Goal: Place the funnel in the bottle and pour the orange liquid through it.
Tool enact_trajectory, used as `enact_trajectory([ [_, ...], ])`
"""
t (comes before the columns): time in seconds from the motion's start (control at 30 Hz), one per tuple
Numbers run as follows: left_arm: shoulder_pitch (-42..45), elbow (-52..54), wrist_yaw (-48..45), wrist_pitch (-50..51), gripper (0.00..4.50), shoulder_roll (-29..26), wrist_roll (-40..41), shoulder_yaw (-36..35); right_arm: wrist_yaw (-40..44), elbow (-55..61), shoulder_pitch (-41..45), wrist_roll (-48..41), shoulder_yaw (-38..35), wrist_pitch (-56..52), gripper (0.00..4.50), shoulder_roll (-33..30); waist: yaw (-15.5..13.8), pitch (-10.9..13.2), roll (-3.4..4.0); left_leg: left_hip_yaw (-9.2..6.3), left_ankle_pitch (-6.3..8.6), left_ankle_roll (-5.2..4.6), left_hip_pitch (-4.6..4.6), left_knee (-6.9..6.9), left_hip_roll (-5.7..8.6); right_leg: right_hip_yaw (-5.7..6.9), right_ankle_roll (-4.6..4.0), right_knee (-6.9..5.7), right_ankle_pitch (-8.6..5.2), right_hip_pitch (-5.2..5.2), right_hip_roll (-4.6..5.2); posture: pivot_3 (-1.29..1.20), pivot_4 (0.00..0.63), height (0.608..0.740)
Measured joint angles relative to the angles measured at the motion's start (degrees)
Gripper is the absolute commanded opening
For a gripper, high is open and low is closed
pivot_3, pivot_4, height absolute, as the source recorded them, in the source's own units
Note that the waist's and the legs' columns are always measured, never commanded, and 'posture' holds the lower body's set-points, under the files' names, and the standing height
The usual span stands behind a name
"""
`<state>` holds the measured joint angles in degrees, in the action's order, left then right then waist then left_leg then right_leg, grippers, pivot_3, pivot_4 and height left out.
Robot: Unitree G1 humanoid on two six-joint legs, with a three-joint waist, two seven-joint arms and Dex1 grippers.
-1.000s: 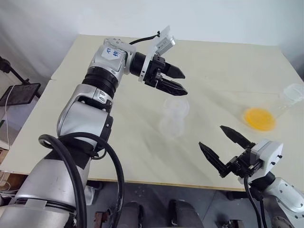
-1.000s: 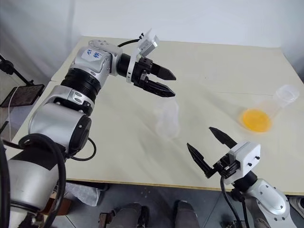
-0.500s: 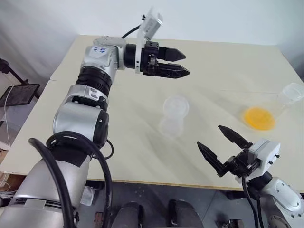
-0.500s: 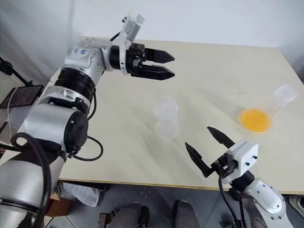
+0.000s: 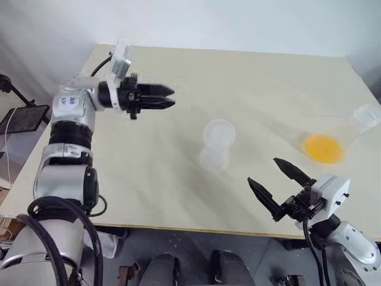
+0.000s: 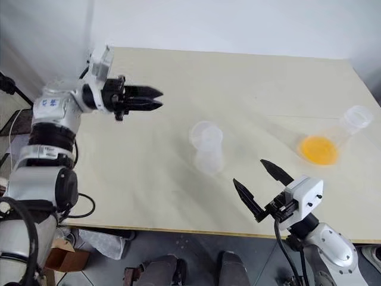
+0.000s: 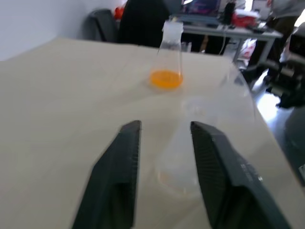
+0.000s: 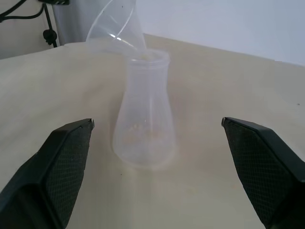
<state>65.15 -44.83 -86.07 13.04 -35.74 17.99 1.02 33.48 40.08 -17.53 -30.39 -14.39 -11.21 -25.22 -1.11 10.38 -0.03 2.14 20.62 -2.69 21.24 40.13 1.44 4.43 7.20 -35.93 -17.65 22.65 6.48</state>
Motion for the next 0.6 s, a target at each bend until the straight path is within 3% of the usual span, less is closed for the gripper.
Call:
enact_trajectory([
  [0.07,-4.9,6.1,0.0,0.7,0.1,-2.9,3.3,3.0,0.2,-0.2,0.8,-0.3,-0.4,0.0,4.5,-0.8,-0.1,0.0,0.0,-0.1,0.0,0.0,0.02,0.03,0.01,-0.1,0.0,0.0,0.0,-0.05,0.07,0.0,0.15,0.74],
  [0.1,-7.0,9.3,0.0,1.6,0.04,-3.8,5.3,4.3,0.4,-0.2,1.1,-0.6,-1.0,0.0,4.5,-1.2,-0.3,0.0,0.0,-0.2,0.0,0.0,0.03,0.07,0.03,-0.17,0.0,0.01,0.0,-0.1,0.09,0.0,0.15,0.74],
  [0.2,-12.5,19.3,0.0,3.9,0.04,-4.8,10.0,6.9,0.7,-0.4,1.5,-1.6,-3.1,0.0,4.5,-2.2,-0.5,0.0,0.0,-0.39,0.0,0.0,0.03,0.11,0.1,-0.21,-0.01,0.02,0.0,-0.21,0.15,0.0,0.15,0.74],
  [0.37,-16.2,29.0,0.0,5.8,0.04,-1.2,11.8,8.7,0.8,-0.5,-0.1,-2.7,-6.4,0.0,4.5,-3.0,-0.3,0.0,0.01,-0.27,0.0,0.0,0.03,0.07,0.12,-0.21,0.0,0.04,0.0,-0.2,0.07,0.0,0.15,0.74],
  [0.6,-16.8,30.9,0.0,6.5,0.04,3.0,12.0,10.4,0.8,-0.4,-1.8,-2.9,-7.5,0.0,4.5,-3.2,-0.1,0.0,0.03,-0.01,0.0,0.0,-0.07,0.06,0.01,-0.15,0.0,0.05,0.0,-0.15,-0.07,0.0,0.15,0.74],
])
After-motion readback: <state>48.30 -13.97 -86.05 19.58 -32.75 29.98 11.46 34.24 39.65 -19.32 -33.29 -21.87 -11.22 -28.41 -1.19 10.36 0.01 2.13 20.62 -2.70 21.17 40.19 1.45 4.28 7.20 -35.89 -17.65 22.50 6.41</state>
